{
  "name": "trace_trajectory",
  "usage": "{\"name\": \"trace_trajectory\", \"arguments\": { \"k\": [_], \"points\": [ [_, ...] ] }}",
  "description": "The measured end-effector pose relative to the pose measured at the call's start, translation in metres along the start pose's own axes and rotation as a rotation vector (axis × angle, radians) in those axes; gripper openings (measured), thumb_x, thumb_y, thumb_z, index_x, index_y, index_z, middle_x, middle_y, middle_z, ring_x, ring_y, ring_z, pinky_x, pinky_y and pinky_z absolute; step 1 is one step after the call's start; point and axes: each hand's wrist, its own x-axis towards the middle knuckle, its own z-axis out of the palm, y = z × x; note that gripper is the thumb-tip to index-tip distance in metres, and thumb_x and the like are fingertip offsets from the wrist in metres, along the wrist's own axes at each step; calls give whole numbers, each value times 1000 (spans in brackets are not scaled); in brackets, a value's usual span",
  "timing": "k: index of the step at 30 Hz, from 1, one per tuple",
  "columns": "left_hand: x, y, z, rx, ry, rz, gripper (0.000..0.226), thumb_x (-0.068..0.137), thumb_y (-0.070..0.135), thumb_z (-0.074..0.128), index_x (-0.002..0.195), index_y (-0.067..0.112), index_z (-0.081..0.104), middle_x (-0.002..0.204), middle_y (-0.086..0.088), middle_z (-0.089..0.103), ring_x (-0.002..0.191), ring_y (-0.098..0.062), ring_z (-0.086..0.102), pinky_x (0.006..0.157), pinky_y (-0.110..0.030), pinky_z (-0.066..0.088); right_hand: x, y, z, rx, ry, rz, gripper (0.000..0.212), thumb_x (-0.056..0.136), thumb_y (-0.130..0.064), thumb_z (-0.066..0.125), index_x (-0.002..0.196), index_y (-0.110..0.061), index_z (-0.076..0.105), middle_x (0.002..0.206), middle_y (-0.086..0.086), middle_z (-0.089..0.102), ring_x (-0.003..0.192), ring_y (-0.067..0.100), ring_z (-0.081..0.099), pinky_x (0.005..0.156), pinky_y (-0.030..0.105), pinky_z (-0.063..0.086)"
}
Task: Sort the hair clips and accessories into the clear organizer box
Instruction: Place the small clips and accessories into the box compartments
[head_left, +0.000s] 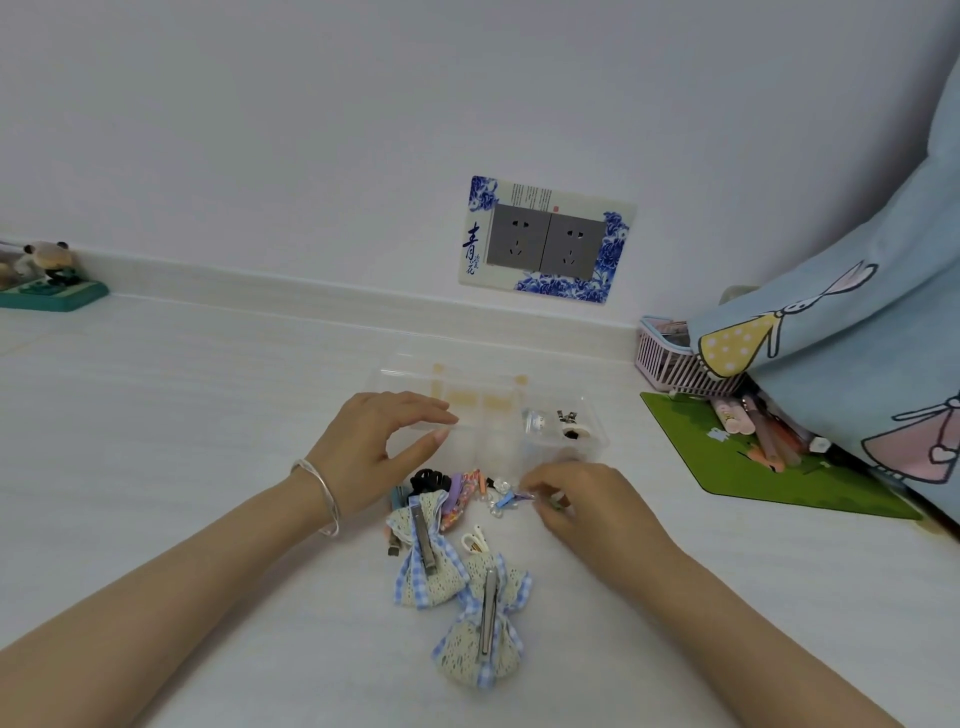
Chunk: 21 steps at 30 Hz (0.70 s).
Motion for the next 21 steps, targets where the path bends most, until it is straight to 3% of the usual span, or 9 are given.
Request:
{"name": "trace_trajectory", "arguments": {
  "k": [6, 11, 15, 21],
  "points": [
    [-1, 0, 0, 1, -4, 2, 38, 85, 53, 38, 107, 37, 63, 117, 16, 63, 109, -4, 57, 98, -44, 40, -5, -2, -4, 342, 49, 39, 23, 82, -2, 62, 91, -22, 68, 91, -6, 68, 84, 3, 63, 72, 15, 51],
    [0, -3, 1, -20, 1, 2, 37, 85, 53, 40, 106, 36, 64, 115, 15, 64, 107, -5, 59, 95, -46, 43, 15, -24, -28, 671, 328, -40, 28, 79, 5, 66, 83, -23, 67, 86, -7, 70, 80, 4, 66, 74, 15, 53],
    [0, -2, 1, -18, 2, 4, 36, 85, 53, 40, 106, 37, 64, 115, 15, 64, 106, -4, 59, 95, -46, 43, 52, -30, -26, 638, 360, -44, 24, 81, 4, 64, 88, -18, 66, 91, -6, 68, 84, 7, 65, 76, 20, 54],
    [0, -1, 0, -6, 3, 3, 36, 84, 53, 40, 107, 36, 64, 115, 16, 64, 107, -4, 58, 97, -44, 41, 64, -20, -9, 499, 232, 13, 19, 80, -2, 65, 87, -20, 67, 91, -9, 68, 74, 4, 64, 74, 18, 51]
  ]
}}
